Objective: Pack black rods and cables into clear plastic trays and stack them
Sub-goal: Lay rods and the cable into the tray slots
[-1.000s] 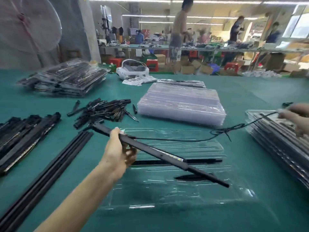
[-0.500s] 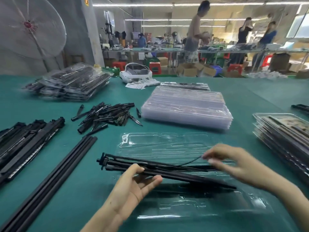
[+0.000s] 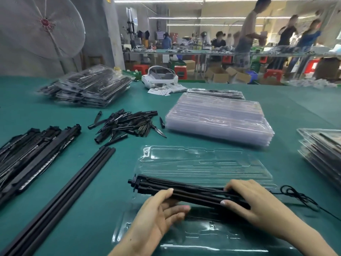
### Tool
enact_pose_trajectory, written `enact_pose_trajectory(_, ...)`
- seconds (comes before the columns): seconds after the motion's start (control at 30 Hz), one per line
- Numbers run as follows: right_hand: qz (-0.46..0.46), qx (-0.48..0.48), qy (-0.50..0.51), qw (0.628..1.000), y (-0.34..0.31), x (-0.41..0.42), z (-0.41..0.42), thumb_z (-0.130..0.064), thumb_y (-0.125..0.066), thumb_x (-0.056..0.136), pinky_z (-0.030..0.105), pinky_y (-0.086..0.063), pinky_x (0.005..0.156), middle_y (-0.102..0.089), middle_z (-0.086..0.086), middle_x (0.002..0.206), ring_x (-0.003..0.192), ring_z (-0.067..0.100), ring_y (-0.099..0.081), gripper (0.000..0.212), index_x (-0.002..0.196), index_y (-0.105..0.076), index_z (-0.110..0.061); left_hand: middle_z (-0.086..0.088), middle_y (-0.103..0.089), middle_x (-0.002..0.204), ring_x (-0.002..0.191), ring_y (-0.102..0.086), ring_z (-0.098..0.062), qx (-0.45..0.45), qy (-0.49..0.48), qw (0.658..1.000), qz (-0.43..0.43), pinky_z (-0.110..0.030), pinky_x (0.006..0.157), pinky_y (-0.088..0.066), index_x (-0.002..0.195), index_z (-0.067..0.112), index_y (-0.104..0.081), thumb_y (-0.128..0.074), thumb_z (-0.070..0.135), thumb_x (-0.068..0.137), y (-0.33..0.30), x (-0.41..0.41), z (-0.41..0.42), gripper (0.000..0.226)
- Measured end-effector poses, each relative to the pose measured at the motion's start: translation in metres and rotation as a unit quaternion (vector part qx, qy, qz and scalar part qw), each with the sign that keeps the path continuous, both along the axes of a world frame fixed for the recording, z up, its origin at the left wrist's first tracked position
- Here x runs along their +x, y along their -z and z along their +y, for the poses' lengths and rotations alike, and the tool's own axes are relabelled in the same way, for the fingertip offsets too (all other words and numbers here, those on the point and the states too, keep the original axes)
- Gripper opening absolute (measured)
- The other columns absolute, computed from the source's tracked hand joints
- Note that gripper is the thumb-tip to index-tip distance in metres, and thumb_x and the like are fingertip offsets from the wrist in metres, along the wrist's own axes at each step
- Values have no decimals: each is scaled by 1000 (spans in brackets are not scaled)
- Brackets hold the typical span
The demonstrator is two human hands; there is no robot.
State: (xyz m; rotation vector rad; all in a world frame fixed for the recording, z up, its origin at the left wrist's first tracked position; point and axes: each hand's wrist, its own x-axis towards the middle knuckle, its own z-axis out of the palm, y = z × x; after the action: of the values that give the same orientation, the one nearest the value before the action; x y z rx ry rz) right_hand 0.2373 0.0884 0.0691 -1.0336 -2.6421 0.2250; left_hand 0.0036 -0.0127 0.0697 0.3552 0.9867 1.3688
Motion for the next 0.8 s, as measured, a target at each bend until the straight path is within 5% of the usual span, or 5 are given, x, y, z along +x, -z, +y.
enact_pose_trajectory(0.1, 25, 42, 9, 999, 2, 0, 0, -74, -20, 88, 14, -37, 71, -51, -27, 85, 76, -1, -54, 54, 95, -54, -32, -1, -53, 59, 50, -52, -15, 22, -55, 992, 113, -18, 36, -36, 93, 6, -42, -71, 21, 70, -4, -21, -1, 40)
enact_pose_trajectory(0.33, 89, 7, -11, 996, 4, 1, 4, -62, -33, 93, 19, -45, 74, -55, -25, 97, 86, -2, -59, 25, 109, -43, -46, -10, -46, 51, 38, -30, -13, 57, -41, 923, 378, -14, 37, -29, 93, 9, -67, -69, 40, 65, -10, -69, -7, 42)
enact_pose_trajectory(0.47, 118, 2, -20, 993, 7, 3, 6, -45, -42, 94, 22, -44, 72, -55, -22, 94, 82, 0, -57, 14, 107, -47, -43, -9, -45, 48, 34, -28, -10, 51, -39, 913, 403, -12, 38, -29, 79, 29, -73, -66, 44, 66, -12, -73, -6, 21)
enact_pose_trajectory(0.67, 162, 78, -4, 984, 12, 0, 10, -25, -58, 89, 28, -42, 77, -56, -17, 94, 86, 4, -55, 10, 93, -66, -24, -6, -43, 44, 31, -26, -8, 30, -45, 906, 419, -13, 35, -22, 87, 19, -70, -66, 39, 74, -2, -71, -1, 24)
enact_pose_trajectory(0.8, 217, 109, -10, 970, 12, -2, 7, -32, -56, 89, 23, -43, 76, -57, -10, 89, 83, 7, -57, 23, 86, -71, -15, -3, -43, 44, 33, -30, -7, 8, -46, 894, 445, -13, 33, -23, 88, 16, -69, -64, 33, 86, 7, -72, 1, 17)
